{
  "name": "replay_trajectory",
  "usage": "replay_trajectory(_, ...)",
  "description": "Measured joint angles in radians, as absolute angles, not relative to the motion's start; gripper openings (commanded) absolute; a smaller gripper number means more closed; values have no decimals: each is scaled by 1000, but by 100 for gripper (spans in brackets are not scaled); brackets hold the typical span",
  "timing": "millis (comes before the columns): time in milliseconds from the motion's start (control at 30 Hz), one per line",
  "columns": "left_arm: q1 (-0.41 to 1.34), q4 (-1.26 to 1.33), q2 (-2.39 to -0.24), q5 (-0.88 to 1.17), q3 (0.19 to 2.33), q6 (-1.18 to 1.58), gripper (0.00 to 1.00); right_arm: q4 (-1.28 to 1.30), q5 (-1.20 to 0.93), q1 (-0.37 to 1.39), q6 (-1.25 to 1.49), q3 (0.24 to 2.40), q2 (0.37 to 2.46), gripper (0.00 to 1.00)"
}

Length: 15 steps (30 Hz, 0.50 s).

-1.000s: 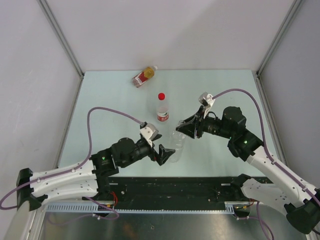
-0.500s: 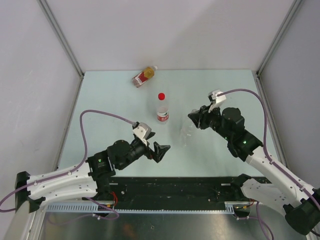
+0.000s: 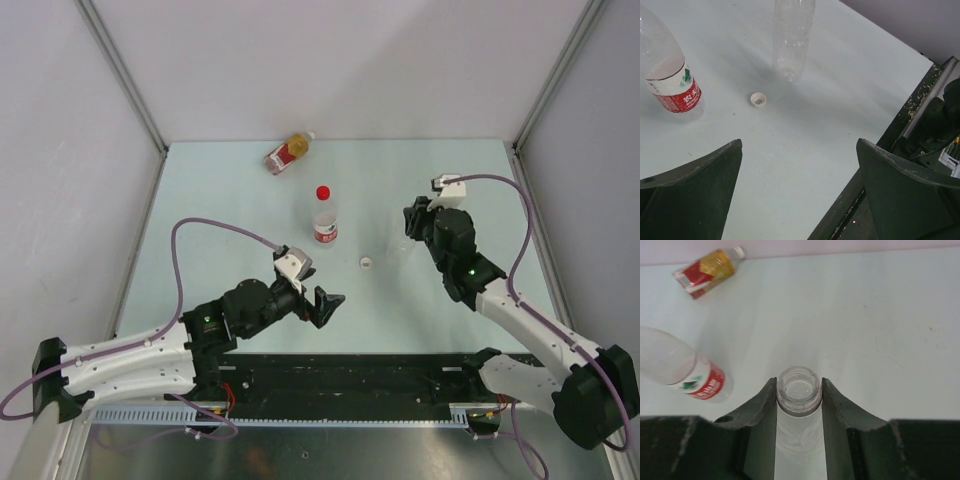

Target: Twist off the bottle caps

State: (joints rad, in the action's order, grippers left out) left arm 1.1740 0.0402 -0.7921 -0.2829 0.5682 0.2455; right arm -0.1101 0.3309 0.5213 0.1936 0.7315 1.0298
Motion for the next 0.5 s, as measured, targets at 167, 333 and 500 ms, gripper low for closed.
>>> replay_trajectory(167, 1172, 43, -792, -280, 566, 245, 99, -153, 397, 519, 191, 689, 1097, 3)
replay_trajectory(333, 1170, 43, -791, -272, 557, 245, 99, -192, 431, 519, 210, 662, 1107, 12)
replay_trajectory(500, 1169, 43, -791, -258, 555, 245, 99, -204, 434, 517, 224, 643, 1088, 38)
